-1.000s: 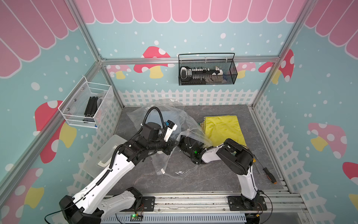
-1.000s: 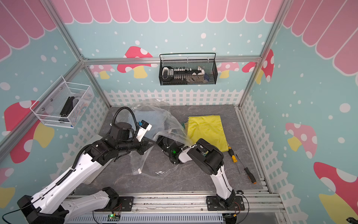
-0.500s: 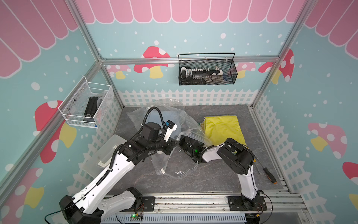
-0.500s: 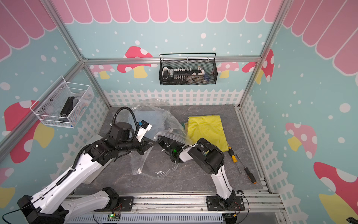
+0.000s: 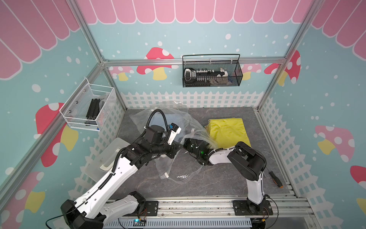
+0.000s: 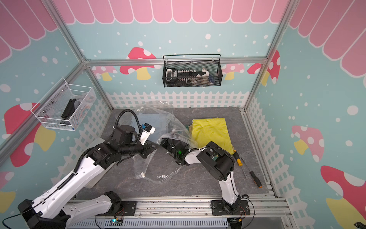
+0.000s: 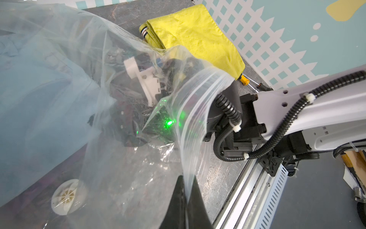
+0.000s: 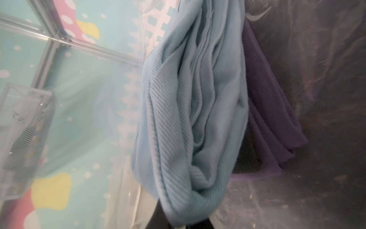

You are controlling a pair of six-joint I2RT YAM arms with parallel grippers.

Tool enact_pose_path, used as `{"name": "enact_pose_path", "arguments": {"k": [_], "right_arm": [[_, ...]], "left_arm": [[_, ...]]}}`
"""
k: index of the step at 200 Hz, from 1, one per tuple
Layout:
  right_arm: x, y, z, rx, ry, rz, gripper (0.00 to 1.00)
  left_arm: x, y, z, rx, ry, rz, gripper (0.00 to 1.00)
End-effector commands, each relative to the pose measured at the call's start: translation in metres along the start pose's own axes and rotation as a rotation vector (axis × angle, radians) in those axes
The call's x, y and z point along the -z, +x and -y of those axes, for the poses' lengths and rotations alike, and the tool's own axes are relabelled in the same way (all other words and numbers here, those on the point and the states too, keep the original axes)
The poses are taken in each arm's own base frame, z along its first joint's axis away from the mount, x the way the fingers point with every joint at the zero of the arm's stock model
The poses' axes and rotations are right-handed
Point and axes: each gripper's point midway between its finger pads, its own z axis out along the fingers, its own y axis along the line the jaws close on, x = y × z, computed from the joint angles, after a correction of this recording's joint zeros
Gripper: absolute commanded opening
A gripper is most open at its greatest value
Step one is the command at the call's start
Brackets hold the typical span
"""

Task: Take the trousers out of the vacuum bag
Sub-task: Take out the trousers from the vacuum bag.

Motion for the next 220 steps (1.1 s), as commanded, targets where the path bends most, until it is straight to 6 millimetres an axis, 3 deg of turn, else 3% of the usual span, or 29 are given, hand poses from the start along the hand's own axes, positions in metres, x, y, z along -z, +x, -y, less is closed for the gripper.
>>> {"name": "enact_pose_path", "arguments": {"k": [1,28,32,58,103,131,157,194,220], "right_arm": [[0.013,0.013,-0.024,0.023,-0.069,-0.047,0.04],[0.020,0.020,-0.019,0.041,-0.056,-0.055,0.03],[0.025,0.016,-0.030,0.044,-0.077,-0.047,0.03],[0.037,0.016,-0.027,0.064,-0.055,-0.038,0.03],[0.061,0.006,0.004,0.109,0.134,0.016,0.05],[0.060,0.004,0.011,0.114,0.167,0.026,0.11],[0.049,0.001,0.007,0.100,0.148,0.043,0.29],[0.036,0.002,0.017,0.019,0.143,0.066,0.59],[0.027,0.005,0.022,-0.038,0.127,0.074,0.70]], "left_arm": [[0.000,-0.001,-0.005,-0.005,-0.022,0.007,0.00],[0.000,-0.001,-0.005,-0.004,-0.021,0.007,0.00],[0.000,-0.001,-0.005,-0.005,-0.021,0.007,0.00],[0.001,-0.001,-0.005,-0.005,-0.020,0.010,0.00],[0.001,-0.001,-0.006,-0.005,-0.025,0.009,0.00],[0.000,-0.001,-0.005,-0.004,-0.021,0.008,0.00],[0.000,0.000,-0.005,-0.005,-0.021,0.005,0.00],[0.000,0.000,-0.005,-0.006,-0.021,0.004,0.00],[0.000,0.000,-0.004,-0.006,-0.020,0.005,0.00]]}}
